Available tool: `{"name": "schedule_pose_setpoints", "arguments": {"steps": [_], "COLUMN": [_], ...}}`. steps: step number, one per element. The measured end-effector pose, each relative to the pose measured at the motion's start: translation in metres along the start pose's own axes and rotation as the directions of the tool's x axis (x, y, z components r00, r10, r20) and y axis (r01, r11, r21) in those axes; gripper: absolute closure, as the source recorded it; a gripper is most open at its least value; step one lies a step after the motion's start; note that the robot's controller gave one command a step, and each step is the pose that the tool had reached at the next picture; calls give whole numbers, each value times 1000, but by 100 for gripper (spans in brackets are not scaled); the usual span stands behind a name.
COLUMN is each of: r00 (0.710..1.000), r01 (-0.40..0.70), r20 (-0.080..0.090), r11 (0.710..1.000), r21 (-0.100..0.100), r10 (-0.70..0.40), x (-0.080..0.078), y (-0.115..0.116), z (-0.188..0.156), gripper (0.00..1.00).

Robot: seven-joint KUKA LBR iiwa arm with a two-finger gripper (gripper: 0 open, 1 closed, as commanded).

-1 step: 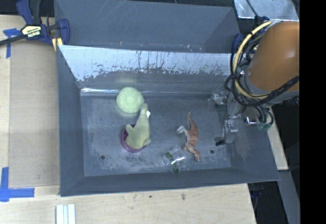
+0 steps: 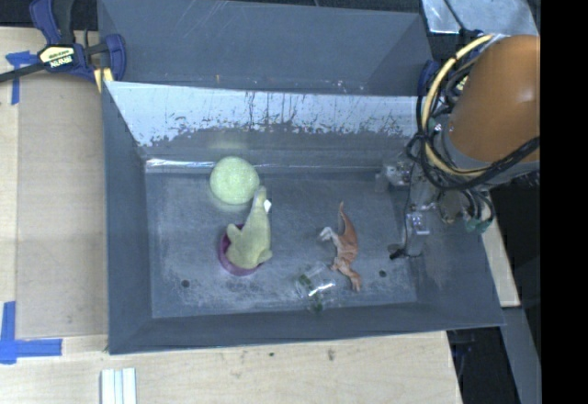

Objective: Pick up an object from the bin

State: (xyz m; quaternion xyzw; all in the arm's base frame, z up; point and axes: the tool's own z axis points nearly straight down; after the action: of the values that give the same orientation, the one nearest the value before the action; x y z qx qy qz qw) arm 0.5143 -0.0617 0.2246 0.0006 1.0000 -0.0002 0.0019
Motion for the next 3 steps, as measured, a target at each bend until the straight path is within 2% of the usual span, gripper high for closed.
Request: {"name": "schedule_pose_setpoints", "arguments": {"steps": [1, 2, 3], "r00": [992, 878, 851], "r01": [125, 478, 526], "r20": [2, -2, -1], "r11": [992, 878, 851], "r21": [1, -2, -2], "r10": [-125, -478, -526], "x": [-11, -15, -20], "y": [6, 19, -1], "z": [56, 74, 103], "gripper": [0, 0, 0]}}
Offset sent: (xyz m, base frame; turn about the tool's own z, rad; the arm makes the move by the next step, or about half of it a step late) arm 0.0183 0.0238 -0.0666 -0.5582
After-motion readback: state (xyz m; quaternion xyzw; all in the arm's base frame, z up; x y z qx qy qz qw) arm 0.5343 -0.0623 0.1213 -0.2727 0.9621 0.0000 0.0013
